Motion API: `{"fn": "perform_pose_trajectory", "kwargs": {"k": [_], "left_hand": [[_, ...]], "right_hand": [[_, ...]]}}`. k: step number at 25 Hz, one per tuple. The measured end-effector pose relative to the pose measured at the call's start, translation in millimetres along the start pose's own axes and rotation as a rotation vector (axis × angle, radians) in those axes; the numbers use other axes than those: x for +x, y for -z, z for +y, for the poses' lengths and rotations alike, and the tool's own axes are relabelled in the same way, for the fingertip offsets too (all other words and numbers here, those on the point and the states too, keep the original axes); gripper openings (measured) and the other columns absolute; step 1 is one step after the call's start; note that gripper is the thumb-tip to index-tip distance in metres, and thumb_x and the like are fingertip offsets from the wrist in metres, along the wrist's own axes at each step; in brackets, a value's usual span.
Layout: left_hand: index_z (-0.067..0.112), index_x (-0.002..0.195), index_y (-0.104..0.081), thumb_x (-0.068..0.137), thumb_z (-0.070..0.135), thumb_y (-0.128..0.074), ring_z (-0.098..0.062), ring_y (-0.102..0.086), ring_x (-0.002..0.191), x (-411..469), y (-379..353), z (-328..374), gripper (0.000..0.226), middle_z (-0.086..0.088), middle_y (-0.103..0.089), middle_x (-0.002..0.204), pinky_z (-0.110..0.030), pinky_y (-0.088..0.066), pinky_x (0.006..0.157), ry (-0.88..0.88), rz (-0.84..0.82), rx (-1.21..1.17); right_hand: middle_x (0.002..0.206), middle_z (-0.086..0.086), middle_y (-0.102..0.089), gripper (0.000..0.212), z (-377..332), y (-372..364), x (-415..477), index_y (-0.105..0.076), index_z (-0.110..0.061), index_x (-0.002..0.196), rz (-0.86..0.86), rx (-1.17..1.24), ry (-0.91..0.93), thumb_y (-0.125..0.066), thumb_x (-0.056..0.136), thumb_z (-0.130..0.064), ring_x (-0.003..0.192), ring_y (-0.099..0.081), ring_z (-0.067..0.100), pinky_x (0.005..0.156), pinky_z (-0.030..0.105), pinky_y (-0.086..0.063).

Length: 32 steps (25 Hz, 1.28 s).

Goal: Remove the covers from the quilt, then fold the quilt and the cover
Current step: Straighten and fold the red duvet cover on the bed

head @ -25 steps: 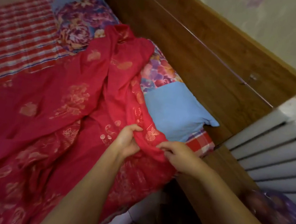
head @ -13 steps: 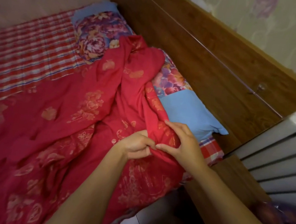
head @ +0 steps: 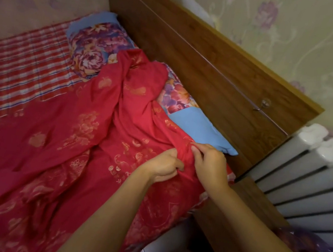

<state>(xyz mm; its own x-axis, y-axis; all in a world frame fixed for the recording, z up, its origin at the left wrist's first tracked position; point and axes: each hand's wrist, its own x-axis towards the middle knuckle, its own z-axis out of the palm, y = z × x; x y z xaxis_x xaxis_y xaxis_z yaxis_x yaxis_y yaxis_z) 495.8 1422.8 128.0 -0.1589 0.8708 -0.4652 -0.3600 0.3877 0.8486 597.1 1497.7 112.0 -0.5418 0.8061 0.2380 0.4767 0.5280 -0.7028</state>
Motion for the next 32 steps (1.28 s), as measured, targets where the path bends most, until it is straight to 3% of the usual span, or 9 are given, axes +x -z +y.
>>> {"fn": "perform_pose_trajectory", "kwargs": {"k": [3, 6, 7, 9, 12, 16, 19, 22, 32], "left_hand": [[-0.002, 0.100, -0.057, 0.067, -0.021, -0.041, -0.018, -0.062, 0.077, 25, -4, 1, 0.041, -0.011, -0.061, 0.087, -0.023, -0.053, 0.066, 0.116, 0.039, -0.024], [0.002, 0.094, -0.066, 0.085, 0.002, -0.054, -0.024, -0.069, 0.084, 48, 7, 26, 0.016, -0.013, -0.069, 0.093, -0.030, -0.055, 0.070, 0.246, 0.210, 0.802], [0.001, 0.095, -0.069, 0.085, 0.009, -0.056, -0.028, -0.069, 0.091, 56, 5, 38, 0.018, -0.015, -0.071, 0.096, -0.034, -0.054, 0.075, 0.159, 0.340, 1.106], [0.006, 0.102, -0.068, 0.084, 0.016, -0.063, -0.025, -0.065, 0.099, 64, -20, 69, 0.021, -0.012, -0.070, 0.103, -0.033, -0.048, 0.085, -0.210, 0.477, 1.197], [0.015, 0.132, -0.051, 0.080, 0.025, -0.073, -0.021, -0.050, 0.121, 84, -80, 105, 0.058, -0.009, -0.054, 0.129, -0.024, -0.033, 0.100, -0.539, 0.099, 1.234], [0.015, 0.144, -0.036, 0.075, 0.026, -0.077, -0.026, -0.041, 0.132, 129, -129, 105, 0.081, -0.013, -0.043, 0.143, -0.026, -0.031, 0.104, -0.261, -0.262, 1.617], [0.010, 0.106, -0.066, 0.077, 0.024, -0.075, -0.029, -0.061, 0.105, 149, -145, 94, 0.033, -0.014, -0.067, 0.108, -0.031, -0.044, 0.080, -0.358, -0.033, 1.505], [0.009, 0.094, -0.063, 0.077, 0.017, -0.072, -0.032, -0.061, 0.094, 151, -167, 76, 0.021, -0.013, -0.066, 0.099, -0.037, -0.044, 0.075, -0.630, 0.240, 1.300], [0.012, 0.088, -0.062, 0.075, 0.008, -0.072, -0.027, -0.059, 0.093, 171, -200, 30, 0.017, -0.011, -0.064, 0.101, -0.032, -0.042, 0.080, -0.541, 0.141, 1.164]], "right_hand": [[0.088, 0.010, -0.072, 0.021, 31, 37, 20, -0.072, -0.005, 0.093, 0.114, 0.314, -0.317, -0.053, 0.093, -0.014, 0.082, -0.063, 0.019, 0.077, 0.031, -0.046], [0.079, 0.002, -0.064, 0.021, 73, 96, 30, -0.067, -0.010, 0.091, 0.337, 0.464, -0.501, -0.047, 0.096, -0.015, 0.072, -0.056, 0.013, 0.072, 0.032, -0.045], [0.079, 0.004, -0.062, 0.020, 84, 118, 29, -0.065, -0.012, 0.090, 0.380, 0.427, -0.511, -0.046, 0.096, -0.015, 0.071, -0.054, 0.014, 0.071, 0.033, -0.045], [0.082, 0.007, -0.061, 0.019, 96, 150, 21, -0.063, -0.013, 0.089, 0.452, 0.374, -0.495, -0.045, 0.096, -0.013, 0.075, -0.054, 0.018, 0.071, 0.033, -0.045], [0.082, 0.007, -0.059, 0.019, 100, 179, 5, -0.063, -0.007, 0.090, 0.489, 0.310, -0.427, -0.045, 0.097, -0.009, 0.078, -0.052, 0.017, 0.064, 0.012, -0.039], [0.078, 0.004, -0.061, 0.019, 109, 219, 3, -0.066, -0.008, 0.088, 0.364, 0.089, -0.305, -0.049, 0.095, -0.010, 0.071, -0.055, 0.017, 0.067, 0.023, -0.040], [0.081, 0.014, -0.066, 0.019, 126, 237, -6, -0.068, -0.006, 0.088, 0.389, -0.044, -0.381, -0.050, 0.093, -0.011, 0.080, -0.060, 0.028, 0.069, 0.030, -0.036], [0.087, 0.018, -0.068, 0.023, 146, 240, -28, -0.067, -0.006, 0.083, 0.466, -0.142, -0.547, -0.048, 0.094, -0.013, 0.088, -0.060, 0.031, 0.064, 0.030, -0.028], [0.102, 0.024, -0.065, 0.027, 194, 228, -49, -0.066, 0.004, 0.093, 0.447, -0.173, -0.794, -0.046, 0.096, -0.014, 0.096, -0.058, 0.035, 0.070, 0.031, -0.035]]}}
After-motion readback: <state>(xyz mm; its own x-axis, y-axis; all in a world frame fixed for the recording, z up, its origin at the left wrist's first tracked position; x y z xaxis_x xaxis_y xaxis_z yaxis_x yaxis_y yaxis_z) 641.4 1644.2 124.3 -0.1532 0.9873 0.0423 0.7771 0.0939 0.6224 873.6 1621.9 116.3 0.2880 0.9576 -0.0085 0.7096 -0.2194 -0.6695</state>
